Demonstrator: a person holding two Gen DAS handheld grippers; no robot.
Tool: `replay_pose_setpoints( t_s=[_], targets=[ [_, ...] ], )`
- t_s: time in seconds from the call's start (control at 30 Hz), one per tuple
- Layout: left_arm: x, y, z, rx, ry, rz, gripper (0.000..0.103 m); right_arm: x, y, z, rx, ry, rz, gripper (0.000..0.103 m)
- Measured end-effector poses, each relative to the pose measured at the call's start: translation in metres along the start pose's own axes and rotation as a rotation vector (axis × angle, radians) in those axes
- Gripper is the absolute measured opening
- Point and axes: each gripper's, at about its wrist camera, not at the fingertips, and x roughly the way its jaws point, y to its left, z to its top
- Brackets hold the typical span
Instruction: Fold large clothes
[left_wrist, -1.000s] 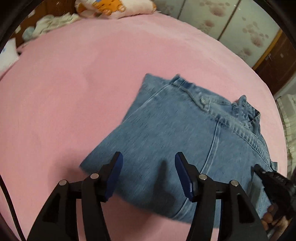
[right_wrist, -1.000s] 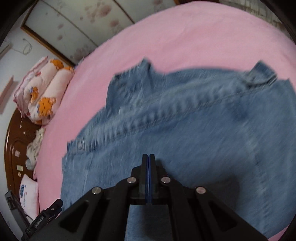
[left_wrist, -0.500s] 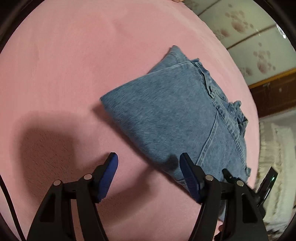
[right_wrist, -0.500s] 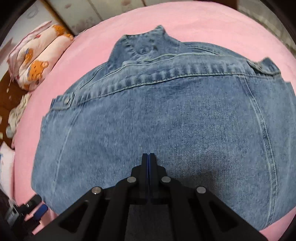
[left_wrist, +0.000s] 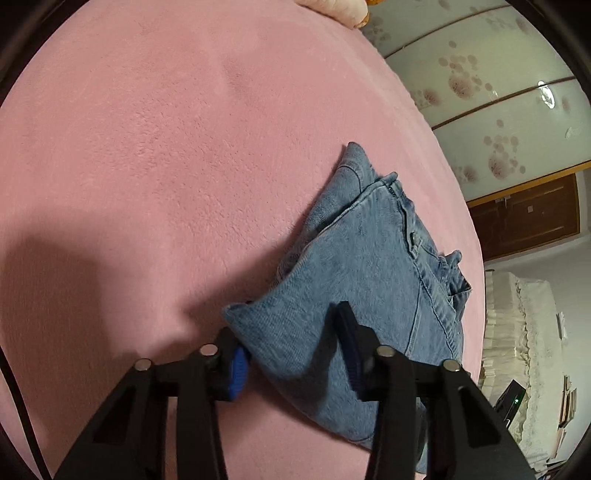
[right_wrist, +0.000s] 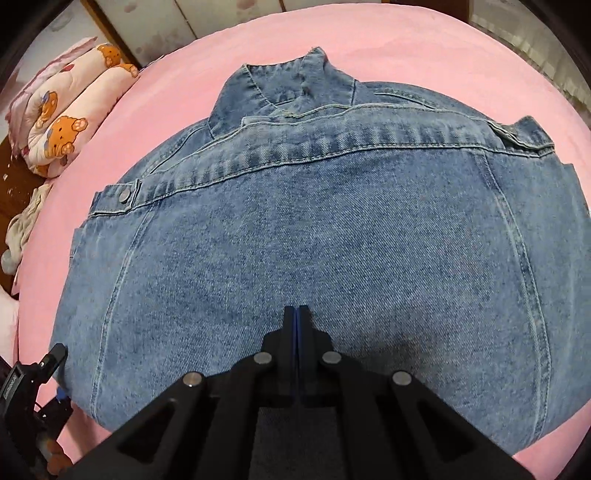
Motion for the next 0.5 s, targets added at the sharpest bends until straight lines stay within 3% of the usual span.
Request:
replay_pose_setpoints(
  t_s=[0.13, 0.2, 0.33, 0.5],
  targets=[
    [0.009, 0.004, 0.005, -0.038, 0.049, -0.017, 0.038, 0.0, 0.002, 0.0, 0.012, -0.01, -0.018, 0.0],
    [0.007, 0.0, 0.006, -0.027, 0.035, -0.023, 0.02, 0.0, 0.002, 0.0, 0.022, -0.011, -0.018, 0.0],
    [-0.004, -0.018, 0.001, 0.018, -0.017, -0.021, 0.017, 0.0, -0.001, -0.001, 0.038, -0.013, -0.008, 0.0],
    [-0.028, -0.053, -0.01, 0.043, -0.092, -0.196, 0.016, -0.002, -0.005, -0.005, 0.038, -0.041, 0.023, 0.0]
  ],
)
